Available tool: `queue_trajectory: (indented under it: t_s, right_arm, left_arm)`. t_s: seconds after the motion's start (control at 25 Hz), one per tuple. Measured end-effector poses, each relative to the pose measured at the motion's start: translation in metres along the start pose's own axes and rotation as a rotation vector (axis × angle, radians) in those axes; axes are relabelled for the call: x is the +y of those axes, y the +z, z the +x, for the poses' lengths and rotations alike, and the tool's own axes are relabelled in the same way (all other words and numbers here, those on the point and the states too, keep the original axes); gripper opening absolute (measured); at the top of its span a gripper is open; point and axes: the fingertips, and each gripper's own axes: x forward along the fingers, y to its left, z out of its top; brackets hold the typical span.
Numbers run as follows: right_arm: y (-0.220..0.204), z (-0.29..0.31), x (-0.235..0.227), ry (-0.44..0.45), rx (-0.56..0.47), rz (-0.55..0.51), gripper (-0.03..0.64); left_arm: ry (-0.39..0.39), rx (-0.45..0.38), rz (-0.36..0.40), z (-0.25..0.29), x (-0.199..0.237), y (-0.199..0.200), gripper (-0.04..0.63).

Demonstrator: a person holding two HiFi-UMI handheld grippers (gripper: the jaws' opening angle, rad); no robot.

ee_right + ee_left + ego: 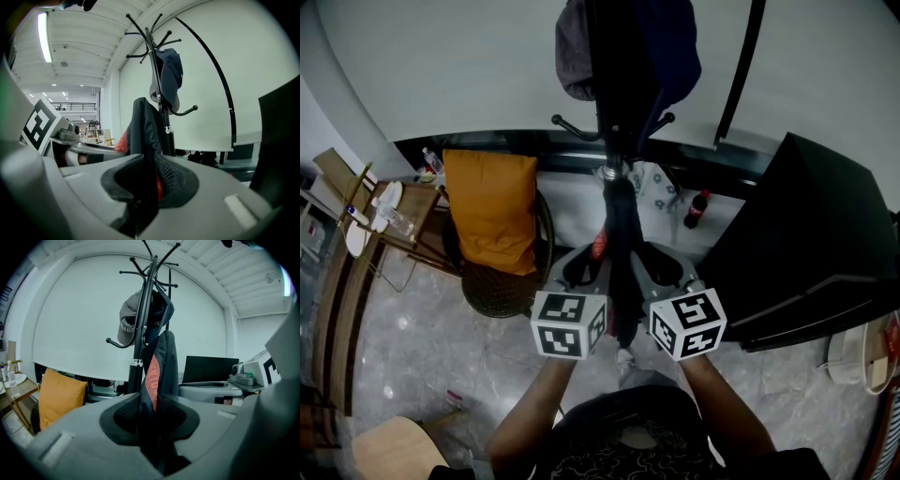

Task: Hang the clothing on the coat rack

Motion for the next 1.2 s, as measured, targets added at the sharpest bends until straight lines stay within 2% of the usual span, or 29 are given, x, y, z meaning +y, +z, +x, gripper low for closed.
queue_trajectory:
  t_s: [0.6,1.2]
  right_arm:
    - [-0.002,-0.015,0.015,-0.031,-0.011,0.010,0.080]
    - [0.006,-0.040,0.035,-0.045,-0.015,-0.035,0.067]
  left_arm:
    - [-0.006,0.006,0.011,-0.021,0.000,-0.004,0.075]
    - [-0.039,-0.007,0.030,-0.043,-0.020,-0.004,0.072]
